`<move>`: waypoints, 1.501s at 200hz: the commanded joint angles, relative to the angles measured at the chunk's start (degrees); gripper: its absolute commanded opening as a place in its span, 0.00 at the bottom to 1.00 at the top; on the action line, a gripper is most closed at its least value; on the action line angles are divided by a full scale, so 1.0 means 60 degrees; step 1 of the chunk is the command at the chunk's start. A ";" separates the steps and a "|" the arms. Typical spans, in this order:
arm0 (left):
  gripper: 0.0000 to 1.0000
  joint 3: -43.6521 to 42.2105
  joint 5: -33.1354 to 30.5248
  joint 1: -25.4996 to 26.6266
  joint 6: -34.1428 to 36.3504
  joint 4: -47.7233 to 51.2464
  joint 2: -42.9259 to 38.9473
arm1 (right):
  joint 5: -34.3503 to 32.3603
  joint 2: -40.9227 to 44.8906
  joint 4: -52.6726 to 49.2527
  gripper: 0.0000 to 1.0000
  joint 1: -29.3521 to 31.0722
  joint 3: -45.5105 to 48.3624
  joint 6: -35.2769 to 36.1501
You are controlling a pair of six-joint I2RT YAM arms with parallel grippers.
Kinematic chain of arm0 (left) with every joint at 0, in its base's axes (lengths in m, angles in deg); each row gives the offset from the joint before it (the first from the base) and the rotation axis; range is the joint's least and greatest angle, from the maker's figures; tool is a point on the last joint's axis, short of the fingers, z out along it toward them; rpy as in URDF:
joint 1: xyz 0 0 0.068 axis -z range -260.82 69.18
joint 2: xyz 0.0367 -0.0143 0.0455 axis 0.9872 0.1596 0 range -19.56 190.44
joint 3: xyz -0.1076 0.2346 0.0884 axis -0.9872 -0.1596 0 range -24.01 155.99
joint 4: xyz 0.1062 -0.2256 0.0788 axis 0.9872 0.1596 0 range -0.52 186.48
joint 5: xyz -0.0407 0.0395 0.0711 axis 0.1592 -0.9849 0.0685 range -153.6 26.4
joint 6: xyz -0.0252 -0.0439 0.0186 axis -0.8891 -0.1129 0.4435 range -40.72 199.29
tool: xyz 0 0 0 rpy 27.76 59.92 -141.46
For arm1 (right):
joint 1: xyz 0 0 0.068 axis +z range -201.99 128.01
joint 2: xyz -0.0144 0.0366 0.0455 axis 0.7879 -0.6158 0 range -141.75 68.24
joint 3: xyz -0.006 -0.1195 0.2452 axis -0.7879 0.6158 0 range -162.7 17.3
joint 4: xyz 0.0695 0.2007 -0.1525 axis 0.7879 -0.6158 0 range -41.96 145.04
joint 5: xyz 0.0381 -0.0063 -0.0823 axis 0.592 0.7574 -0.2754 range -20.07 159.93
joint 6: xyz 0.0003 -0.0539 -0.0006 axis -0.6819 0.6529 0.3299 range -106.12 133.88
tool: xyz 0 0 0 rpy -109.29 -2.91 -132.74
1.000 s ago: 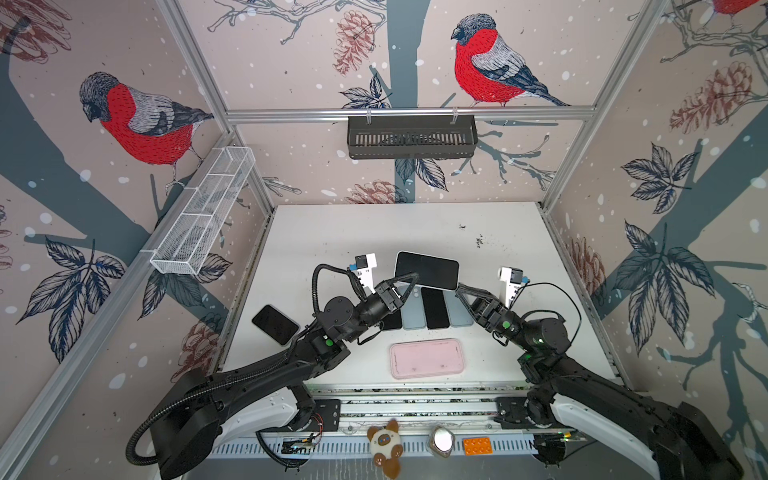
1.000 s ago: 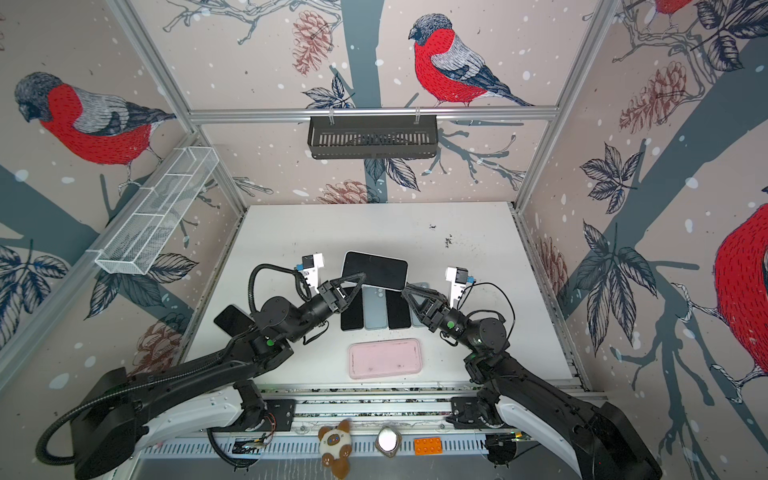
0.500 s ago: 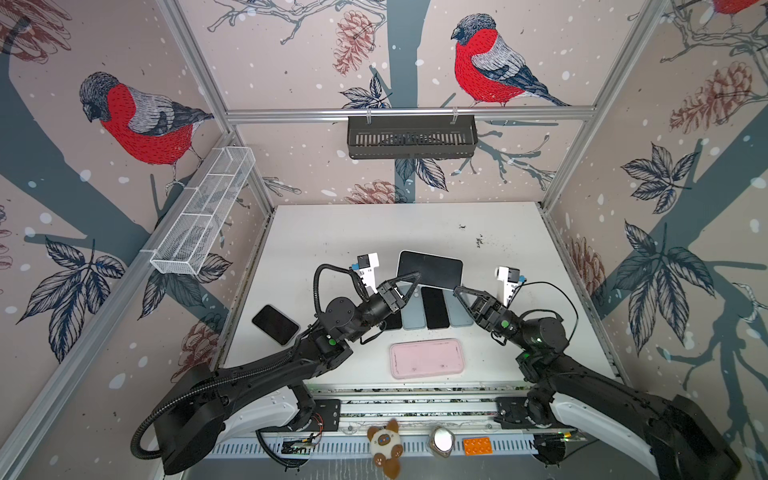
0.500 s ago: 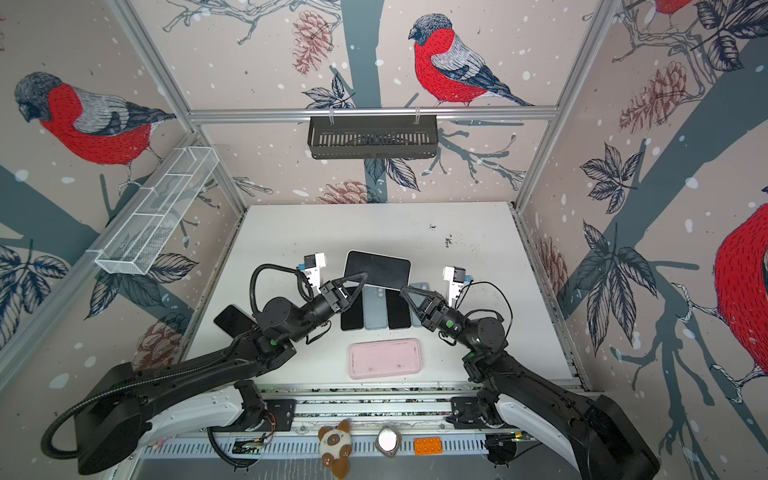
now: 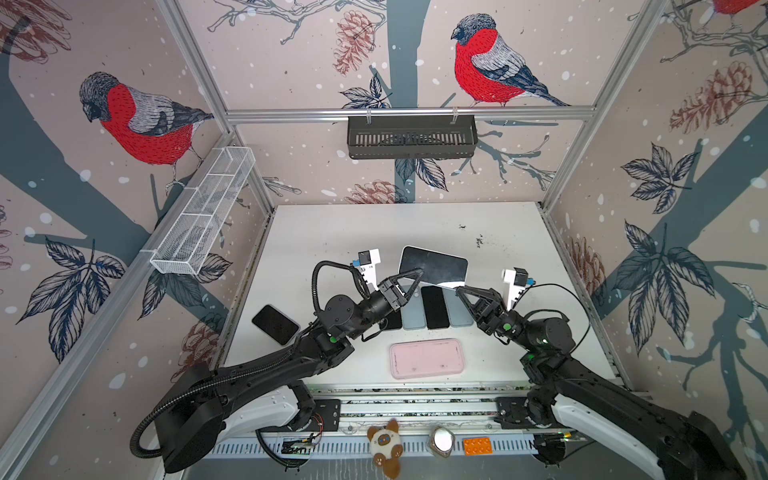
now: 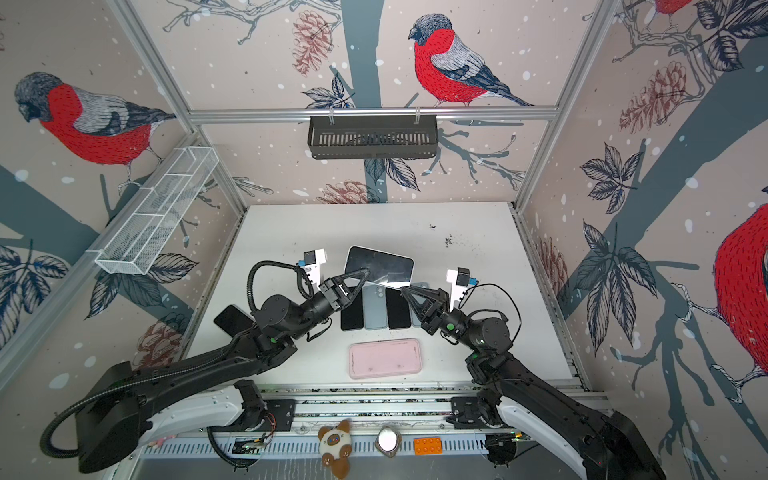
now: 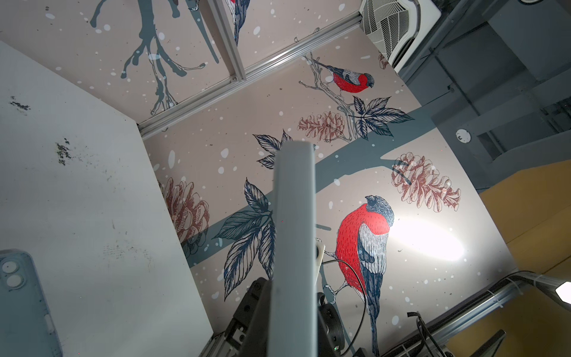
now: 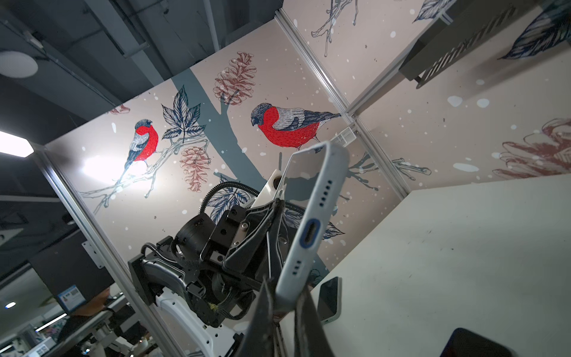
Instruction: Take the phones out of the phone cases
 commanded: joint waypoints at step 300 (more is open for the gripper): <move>0.00 -0.0278 0.1331 -0.0520 0.0479 0.0212 -0.0792 | 0.1281 0.1088 0.0474 0.65 -0.0436 0.0900 -0.0151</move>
